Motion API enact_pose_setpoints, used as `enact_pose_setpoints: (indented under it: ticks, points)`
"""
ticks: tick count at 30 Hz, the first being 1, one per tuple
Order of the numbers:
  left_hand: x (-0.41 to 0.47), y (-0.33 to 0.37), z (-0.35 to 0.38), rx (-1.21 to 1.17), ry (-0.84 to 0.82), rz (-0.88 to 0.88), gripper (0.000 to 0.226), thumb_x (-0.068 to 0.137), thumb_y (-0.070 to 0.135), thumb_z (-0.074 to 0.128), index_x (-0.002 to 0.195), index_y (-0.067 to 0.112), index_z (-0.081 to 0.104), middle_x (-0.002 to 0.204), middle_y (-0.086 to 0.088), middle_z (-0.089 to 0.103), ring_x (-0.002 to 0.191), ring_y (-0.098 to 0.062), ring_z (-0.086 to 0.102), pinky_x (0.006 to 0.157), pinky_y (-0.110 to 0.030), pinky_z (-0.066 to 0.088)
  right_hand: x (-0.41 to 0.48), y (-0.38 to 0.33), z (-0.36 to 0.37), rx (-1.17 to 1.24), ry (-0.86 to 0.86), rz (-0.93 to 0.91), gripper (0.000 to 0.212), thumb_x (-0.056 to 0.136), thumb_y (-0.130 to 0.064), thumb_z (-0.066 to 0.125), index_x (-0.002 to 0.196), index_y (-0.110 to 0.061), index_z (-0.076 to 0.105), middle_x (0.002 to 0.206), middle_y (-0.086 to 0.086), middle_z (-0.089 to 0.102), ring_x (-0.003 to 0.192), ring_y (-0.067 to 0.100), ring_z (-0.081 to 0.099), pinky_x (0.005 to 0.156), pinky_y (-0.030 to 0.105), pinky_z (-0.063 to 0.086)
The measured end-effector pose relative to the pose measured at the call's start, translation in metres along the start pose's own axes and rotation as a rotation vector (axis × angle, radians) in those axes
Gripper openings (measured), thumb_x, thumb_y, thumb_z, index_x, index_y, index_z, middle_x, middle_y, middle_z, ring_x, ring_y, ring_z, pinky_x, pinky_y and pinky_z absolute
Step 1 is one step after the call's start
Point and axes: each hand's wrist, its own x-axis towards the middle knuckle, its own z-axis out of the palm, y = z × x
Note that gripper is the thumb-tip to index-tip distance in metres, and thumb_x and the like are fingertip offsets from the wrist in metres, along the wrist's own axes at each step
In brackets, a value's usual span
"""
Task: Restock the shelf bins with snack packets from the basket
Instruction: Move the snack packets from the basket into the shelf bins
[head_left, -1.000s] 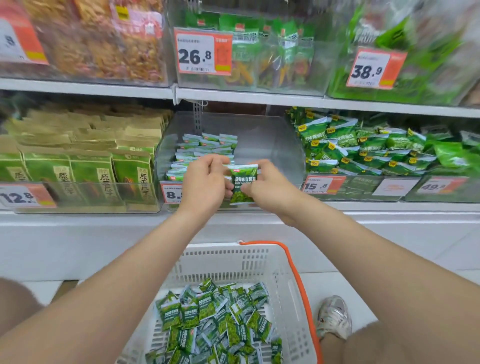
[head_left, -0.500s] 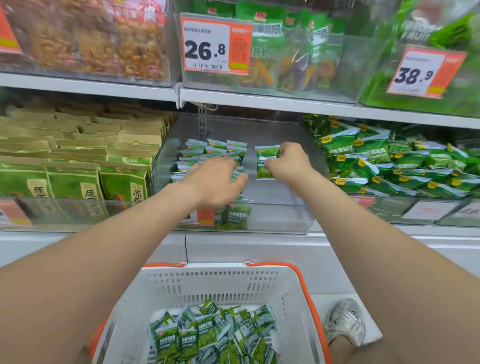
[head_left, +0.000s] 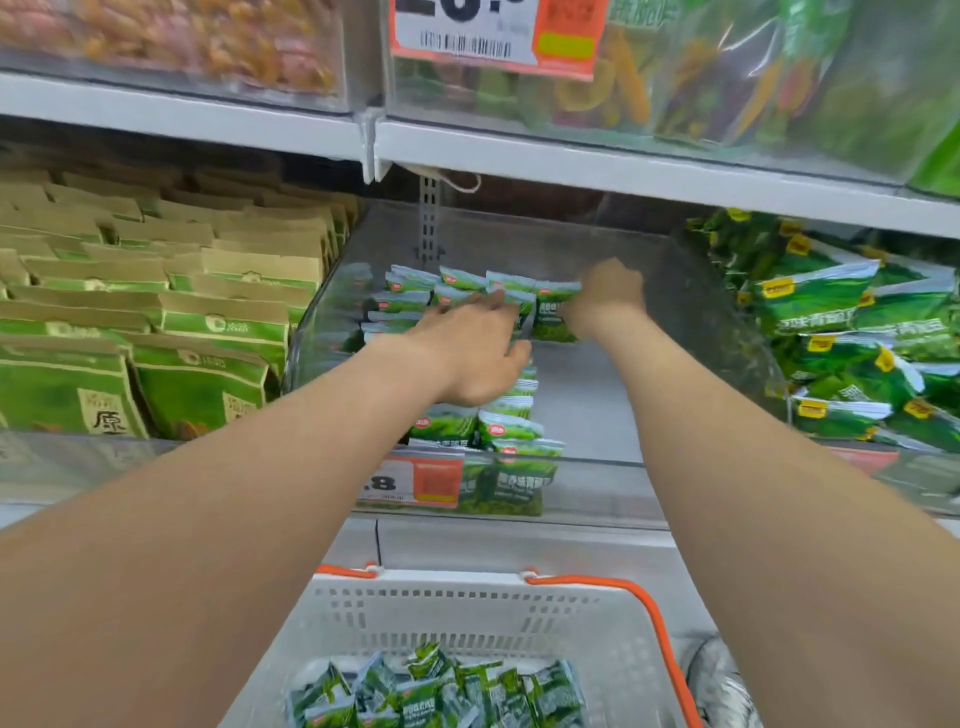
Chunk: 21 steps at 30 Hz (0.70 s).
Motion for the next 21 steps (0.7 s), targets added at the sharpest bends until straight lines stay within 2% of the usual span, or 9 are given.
enact_pose_setpoints:
  ticks: [3,5,7,8,10,11,14,17,21]
  points:
    - [0.004,0.002,0.001,0.006,-0.021,-0.020,0.064,0.110,0.048,0.029,0.166,0.019,0.018,0.176,-0.003,0.005,0.161,-0.028,0.010,0.126,-0.056,0.010,0.000,0.002,0.004,0.058,0.033,0.035,0.027,0.085,-0.022,0.078,0.106,-0.004,0.073,0.107,0.012,0.073,0.112,0.030,0.068,0.072,0.028,0.050]
    - [0.005,0.001,0.002,0.013,-0.033,-0.034,0.065,0.110,0.050,0.028,0.167,0.022,0.016,0.176,-0.002,0.003,0.161,-0.028,0.008,0.126,-0.056,0.008,-0.001,0.003,0.006,0.104,0.038,0.063,0.029,0.084,-0.023,0.083,0.100,-0.003,0.071,0.107,0.013,0.074,0.110,0.029,0.070,0.073,0.030,0.054]
    - [0.004,0.001,0.002,0.016,-0.035,-0.039,0.065,0.110,0.051,0.027,0.167,0.021,0.018,0.176,-0.002,0.004,0.161,-0.027,0.008,0.126,-0.054,0.008,-0.002,0.002,0.006,0.146,0.014,0.060,0.028,0.085,-0.025,0.084,0.095,-0.006,0.065,0.110,0.015,0.072,0.110,0.030,0.069,0.069,0.028,0.049]
    - [0.003,0.001,0.003,0.013,-0.030,-0.039,0.065,0.110,0.051,0.027,0.167,0.020,0.019,0.176,-0.003,0.004,0.161,-0.027,0.008,0.127,-0.053,0.008,-0.002,0.002,0.007,0.170,0.007,0.058,0.031,0.087,-0.025,0.083,0.101,-0.005,0.065,0.113,0.016,0.071,0.113,0.031,0.068,0.069,0.027,0.046]
    - [0.000,0.000,0.003,0.010,-0.013,-0.035,0.066,0.110,0.052,0.027,0.166,0.018,0.021,0.176,-0.004,0.007,0.161,-0.026,0.009,0.127,-0.053,0.010,-0.004,0.003,0.007,0.188,-0.011,0.059,0.049,0.089,-0.021,0.080,0.126,0.001,0.058,0.126,0.016,0.066,0.124,0.031,0.062,0.074,0.027,0.046]
    - [-0.002,0.000,0.003,0.011,-0.004,-0.034,0.067,0.110,0.053,0.028,0.165,0.017,0.023,0.175,-0.004,0.008,0.161,-0.026,0.010,0.126,-0.054,0.011,-0.006,0.003,0.005,0.204,-0.022,0.052,0.050,0.090,-0.016,0.078,0.132,0.001,0.056,0.129,0.014,0.064,0.126,0.030,0.060,0.080,0.026,0.049]
    - [-0.008,-0.002,0.003,0.020,0.007,-0.049,0.067,0.109,0.056,0.027,0.164,0.017,0.027,0.175,-0.004,0.011,0.160,-0.028,0.012,0.126,-0.056,0.014,-0.007,0.004,0.004,0.248,-0.050,-0.020,0.024,0.091,-0.005,0.066,0.114,-0.008,0.073,0.122,0.008,0.070,0.121,0.026,0.063,0.097,0.031,0.055]
    - [-0.013,-0.004,0.003,0.032,-0.013,-0.065,0.068,0.109,0.057,0.024,0.164,0.018,0.028,0.175,-0.005,0.011,0.161,-0.029,0.009,0.126,-0.057,0.013,-0.011,0.006,0.004,0.322,-0.130,-0.090,0.028,0.091,-0.004,0.063,0.113,-0.016,0.076,0.116,-0.004,0.068,0.112,0.015,0.062,0.090,0.022,0.049]
    - [-0.013,-0.004,0.004,0.025,-0.051,-0.076,0.069,0.109,0.058,0.020,0.165,0.017,0.023,0.176,-0.004,0.005,0.162,-0.027,0.001,0.127,-0.060,0.010,-0.011,0.005,0.011,0.344,-0.176,-0.184,0.025,0.092,-0.014,0.070,0.115,-0.022,0.074,0.108,-0.006,0.065,0.096,0.015,0.060,0.077,0.021,0.042]
